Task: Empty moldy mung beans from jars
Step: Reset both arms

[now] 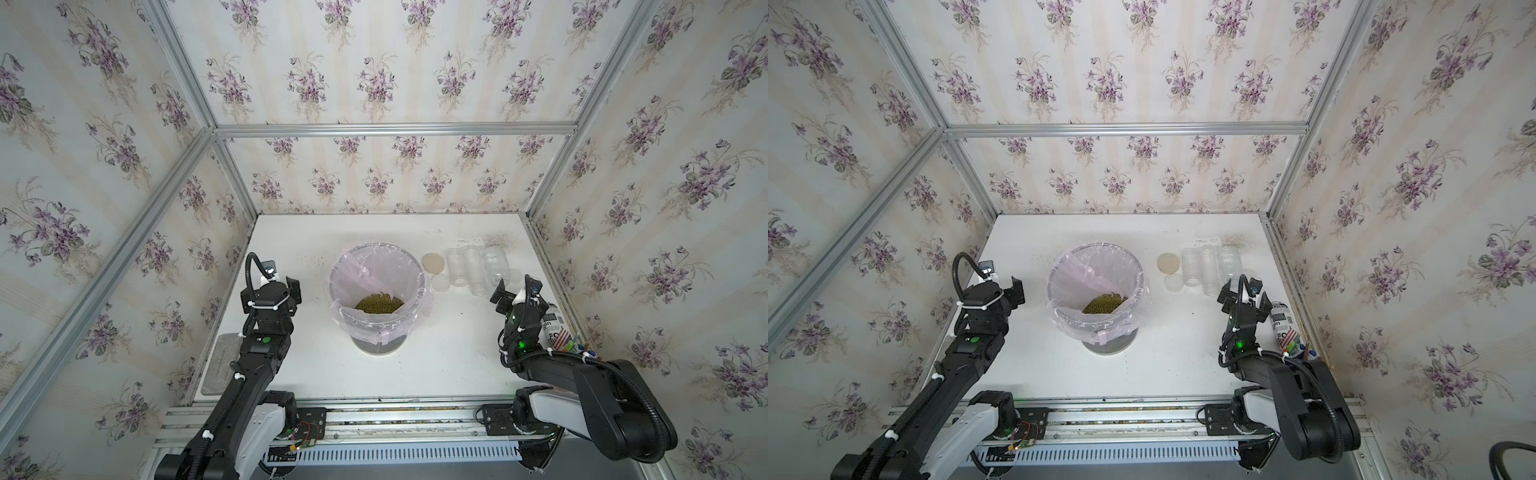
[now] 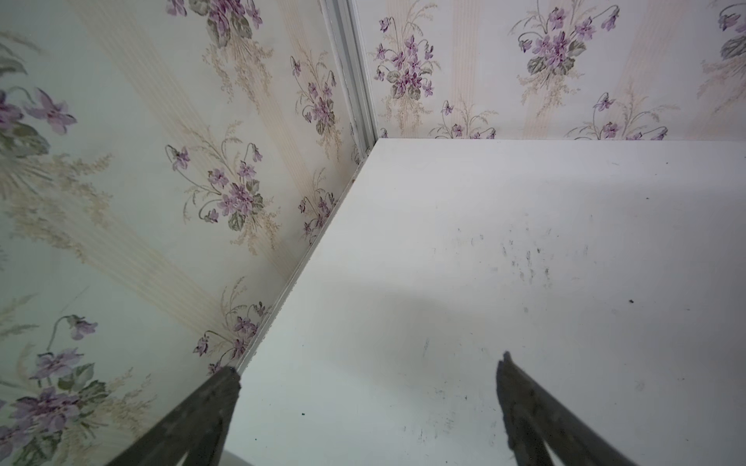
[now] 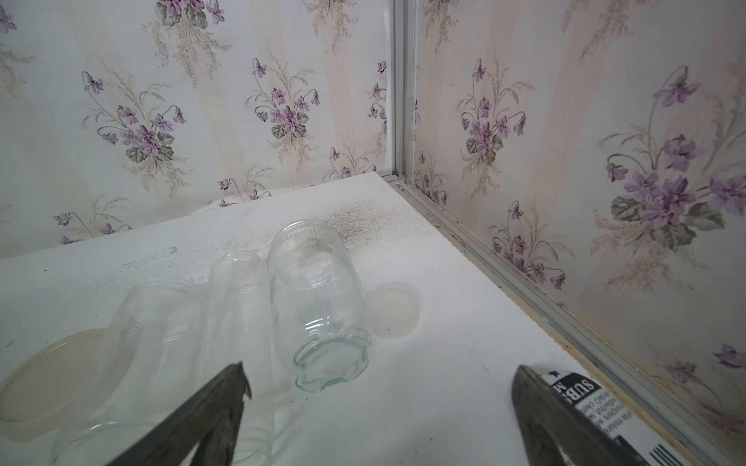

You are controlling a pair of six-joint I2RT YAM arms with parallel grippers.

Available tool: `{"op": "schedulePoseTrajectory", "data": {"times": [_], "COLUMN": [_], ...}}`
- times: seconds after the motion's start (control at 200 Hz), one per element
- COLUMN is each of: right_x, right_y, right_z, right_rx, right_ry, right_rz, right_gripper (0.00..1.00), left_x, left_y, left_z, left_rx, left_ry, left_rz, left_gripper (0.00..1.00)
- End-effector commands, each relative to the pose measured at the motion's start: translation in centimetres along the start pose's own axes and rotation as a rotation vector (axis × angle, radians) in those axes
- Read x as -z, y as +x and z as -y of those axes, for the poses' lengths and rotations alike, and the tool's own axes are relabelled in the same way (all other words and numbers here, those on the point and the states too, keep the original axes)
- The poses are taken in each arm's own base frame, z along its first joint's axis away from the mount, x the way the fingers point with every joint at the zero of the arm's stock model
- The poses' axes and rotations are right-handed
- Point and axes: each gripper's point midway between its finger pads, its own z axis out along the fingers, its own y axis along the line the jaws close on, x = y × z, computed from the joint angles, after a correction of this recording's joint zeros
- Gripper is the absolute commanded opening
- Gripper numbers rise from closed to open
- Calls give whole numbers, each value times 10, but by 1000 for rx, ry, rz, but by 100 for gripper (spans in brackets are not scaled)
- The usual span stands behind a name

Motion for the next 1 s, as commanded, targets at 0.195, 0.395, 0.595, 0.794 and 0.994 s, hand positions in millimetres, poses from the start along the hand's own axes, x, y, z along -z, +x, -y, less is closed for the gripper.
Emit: {"op": "schedulePoseTrajectory", "data": {"times": [0.195,0.395,0.595,0.794,0.994], "right_x": [11,30,16,-22,-27], "right_y": [-31,-34,-29,-10,-2], "right_z": [6,10,-5,-39,-39], "right_rx": [-78,-92,-41,65,56], "right_ry": [-4,-46,-84,-159,-165], "right_rz": [183,261,213,112,47], "right_gripper": [100,100,100,100,100], "left_x": [-8,-9,-15,-19,-24], "left_y": [0,19,28,36,35], "left_z": [25,43,50,57,67], "left_rx": [105,125,131,182,186], "left_ry": [142,236,251,280,317], "left_rz": [91,61,44,40,57], "left_gripper": [100,100,100,100,100]}}
